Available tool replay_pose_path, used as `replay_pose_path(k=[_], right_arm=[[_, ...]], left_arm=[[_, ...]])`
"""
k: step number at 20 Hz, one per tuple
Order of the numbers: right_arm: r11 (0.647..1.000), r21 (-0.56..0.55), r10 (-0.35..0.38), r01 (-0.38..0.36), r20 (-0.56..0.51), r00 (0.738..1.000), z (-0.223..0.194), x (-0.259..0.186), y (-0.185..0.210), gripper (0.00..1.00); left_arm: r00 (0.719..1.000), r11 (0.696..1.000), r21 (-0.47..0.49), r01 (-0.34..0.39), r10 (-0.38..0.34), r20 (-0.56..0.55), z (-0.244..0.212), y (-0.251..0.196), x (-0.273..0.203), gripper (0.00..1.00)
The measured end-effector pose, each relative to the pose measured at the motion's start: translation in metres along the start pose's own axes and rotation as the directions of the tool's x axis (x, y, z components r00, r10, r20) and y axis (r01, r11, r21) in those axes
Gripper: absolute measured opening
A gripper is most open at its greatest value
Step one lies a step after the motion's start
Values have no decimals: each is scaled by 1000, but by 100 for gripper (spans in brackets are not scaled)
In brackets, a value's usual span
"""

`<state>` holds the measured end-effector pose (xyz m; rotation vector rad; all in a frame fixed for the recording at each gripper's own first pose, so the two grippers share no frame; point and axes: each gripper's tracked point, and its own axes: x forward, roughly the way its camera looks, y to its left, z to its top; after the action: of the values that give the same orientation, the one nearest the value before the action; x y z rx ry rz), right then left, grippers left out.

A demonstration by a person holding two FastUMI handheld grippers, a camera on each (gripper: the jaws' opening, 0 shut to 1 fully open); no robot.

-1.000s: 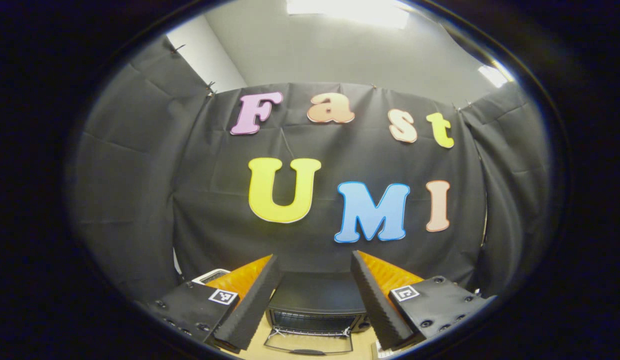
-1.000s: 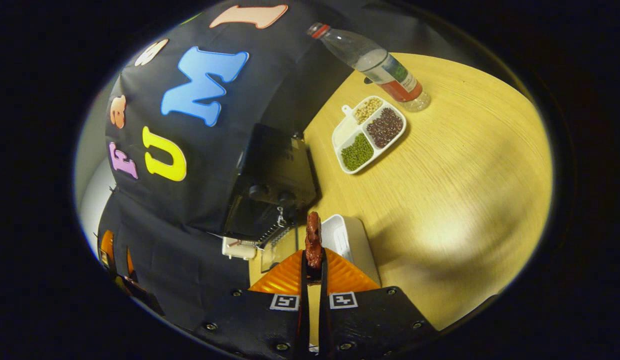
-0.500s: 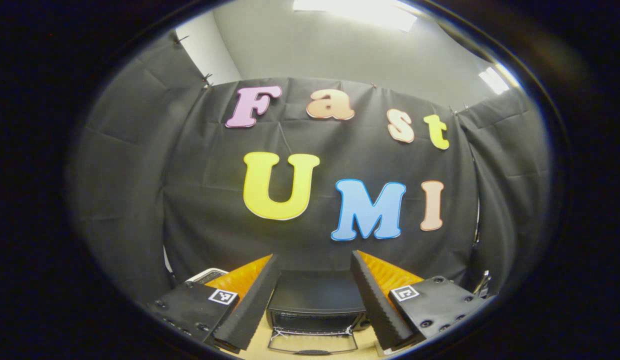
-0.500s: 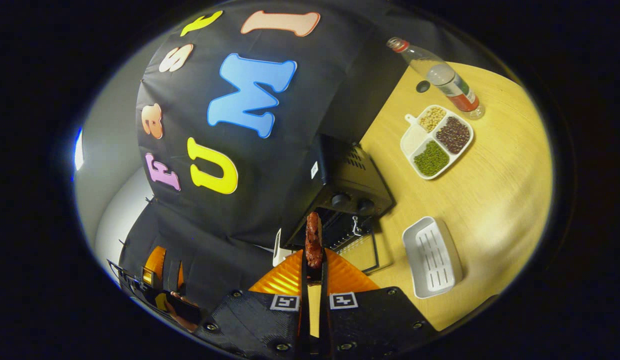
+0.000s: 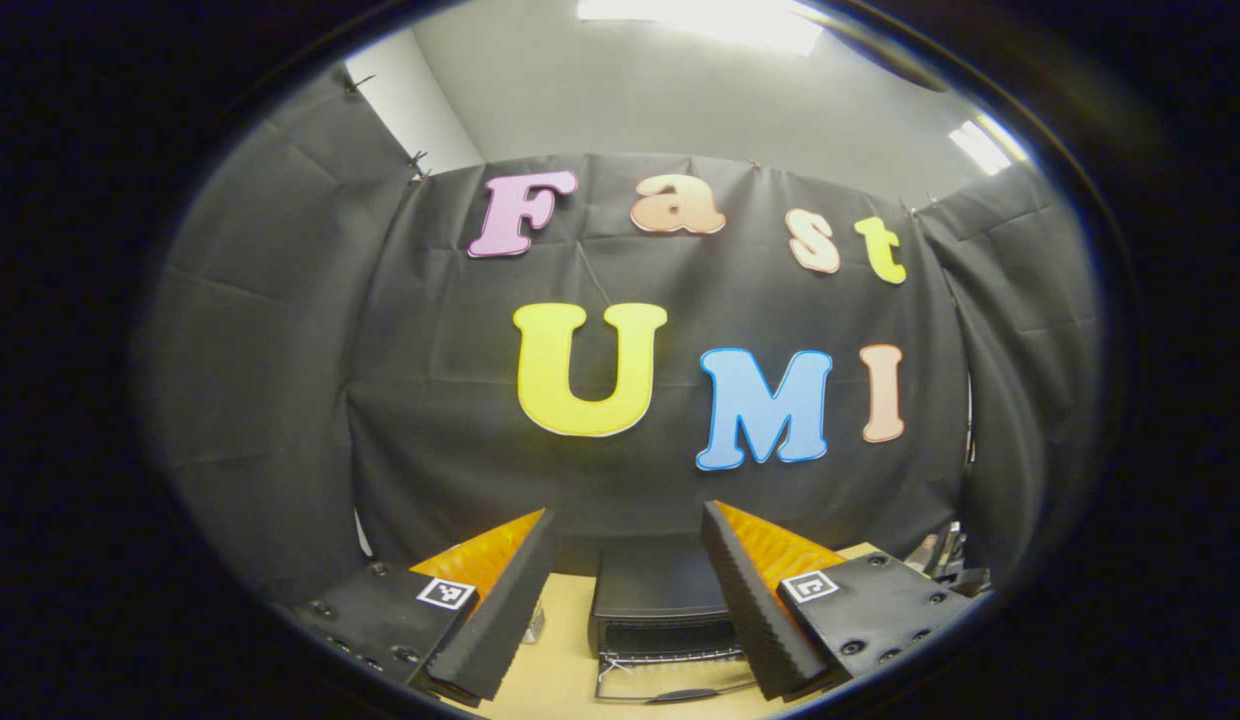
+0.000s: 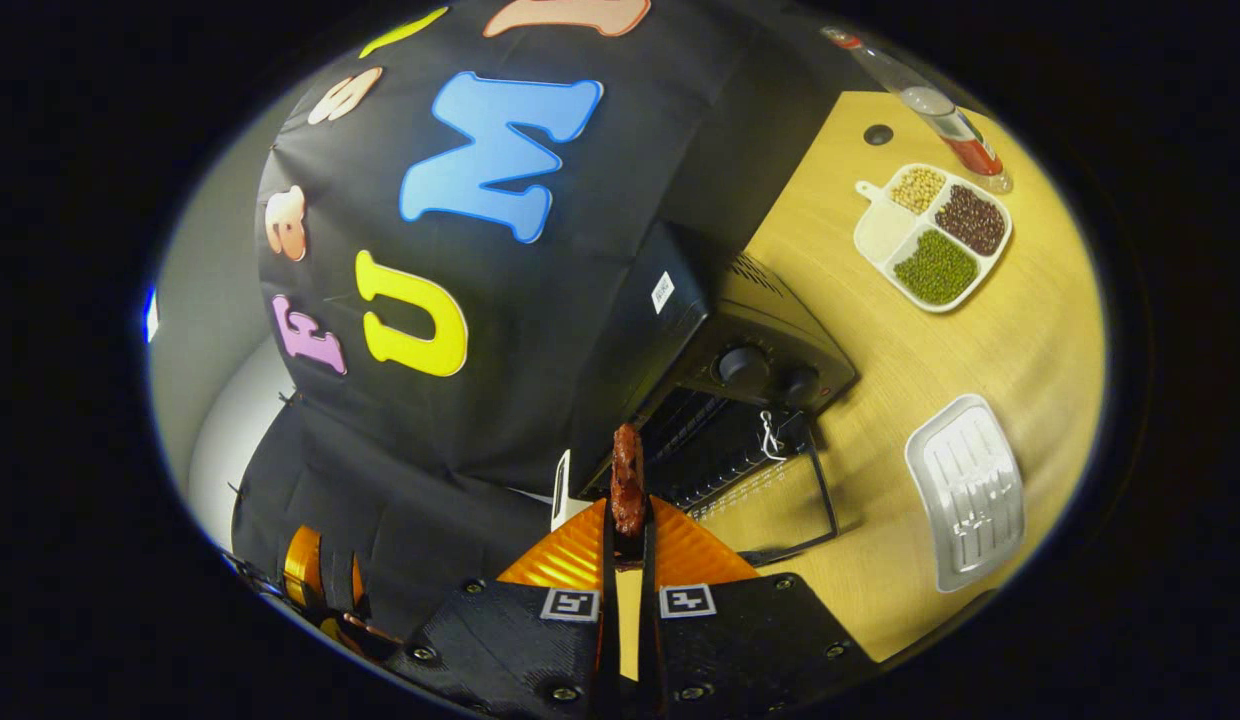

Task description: Open the electric oven with the left hand, put the food in, and close the electric oven.

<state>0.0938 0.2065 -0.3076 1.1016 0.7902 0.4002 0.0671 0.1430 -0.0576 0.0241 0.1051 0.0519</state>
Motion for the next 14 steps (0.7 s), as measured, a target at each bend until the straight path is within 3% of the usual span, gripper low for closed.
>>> replay_pose_path(k=[10, 14], right_arm=[[986, 113, -133, 123, 80, 988, -15, 124, -29, 7], [974, 171, -174, 151, 131, 976, -11, 156, -45, 8]], left_arm=[[998, 998, -9, -56, 56, -29, -8, 49, -6, 100], [994, 996, 15, -85, 86, -68, -18, 69, -9, 95]])
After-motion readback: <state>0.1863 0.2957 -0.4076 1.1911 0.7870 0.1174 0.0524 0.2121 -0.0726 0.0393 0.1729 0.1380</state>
